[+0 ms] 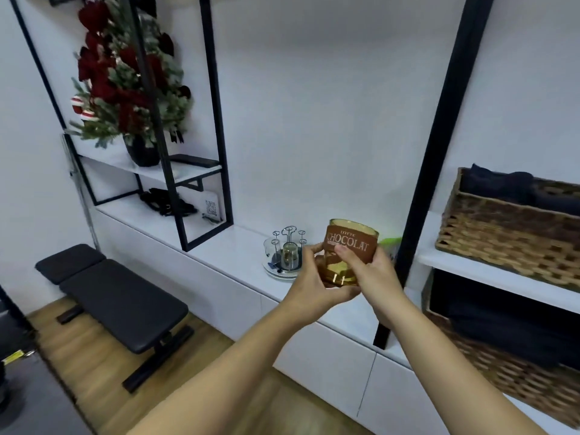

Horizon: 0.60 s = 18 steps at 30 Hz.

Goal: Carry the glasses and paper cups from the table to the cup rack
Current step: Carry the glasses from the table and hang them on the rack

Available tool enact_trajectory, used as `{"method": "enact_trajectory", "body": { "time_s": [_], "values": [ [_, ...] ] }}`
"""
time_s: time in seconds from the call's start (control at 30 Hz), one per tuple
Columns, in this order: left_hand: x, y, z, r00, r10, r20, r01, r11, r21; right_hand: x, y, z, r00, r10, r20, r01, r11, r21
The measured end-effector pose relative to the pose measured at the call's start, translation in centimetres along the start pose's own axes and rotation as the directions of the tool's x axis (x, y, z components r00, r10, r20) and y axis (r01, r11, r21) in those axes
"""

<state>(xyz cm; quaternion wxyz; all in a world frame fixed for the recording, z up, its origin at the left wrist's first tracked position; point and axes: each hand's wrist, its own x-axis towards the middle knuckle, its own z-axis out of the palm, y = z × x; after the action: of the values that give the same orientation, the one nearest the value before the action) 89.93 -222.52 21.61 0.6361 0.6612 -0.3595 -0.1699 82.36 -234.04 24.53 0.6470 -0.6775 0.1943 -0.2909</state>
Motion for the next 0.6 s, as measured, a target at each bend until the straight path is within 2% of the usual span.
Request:
{"method": "enact_trajectory", "body": {
  "time_s": [0.13, 0.2, 0.3, 0.4, 0.6],
  "values": [
    [6.3, -2.2, -3.1, 1.0, -0.023, -0.021, 0.023, 1.0, 0.013, 7.0, 2.2, 2.1, 0.999, 0.033, -0.025, -0.033, 0.999, 0.009],
    [9.3, -3.6, -4.6, 0.999, -0.029, -0.044, 0.029, 1.0, 0.006, 10.2, 3.1, 3.0, 0.997, 0.056, -0.052, -0.06, 0.995, -0.074],
    [14.0, -5.5, -6.6, 0.993, -0.054, -0.104, 0.057, 0.998, 0.027, 15.0, 4.7, 3.9, 0.997, -0.007, -0.073, -0.011, 0.97, -0.242],
    [18.7, -7.0, -8.1, 0.979, -0.091, -0.182, 0.099, 0.994, 0.038, 20.5, 6.3, 4.7, 0.997, -0.066, -0.036, 0.051, 0.944, -0.325],
    [31.1, -11.1, -10.3, 0.974, -0.086, -0.211, 0.101, 0.993, 0.061, 33.2, 9.7, 5.9, 0.996, -0.085, 0.019, 0.083, 0.857, -0.508]
  ]
}}
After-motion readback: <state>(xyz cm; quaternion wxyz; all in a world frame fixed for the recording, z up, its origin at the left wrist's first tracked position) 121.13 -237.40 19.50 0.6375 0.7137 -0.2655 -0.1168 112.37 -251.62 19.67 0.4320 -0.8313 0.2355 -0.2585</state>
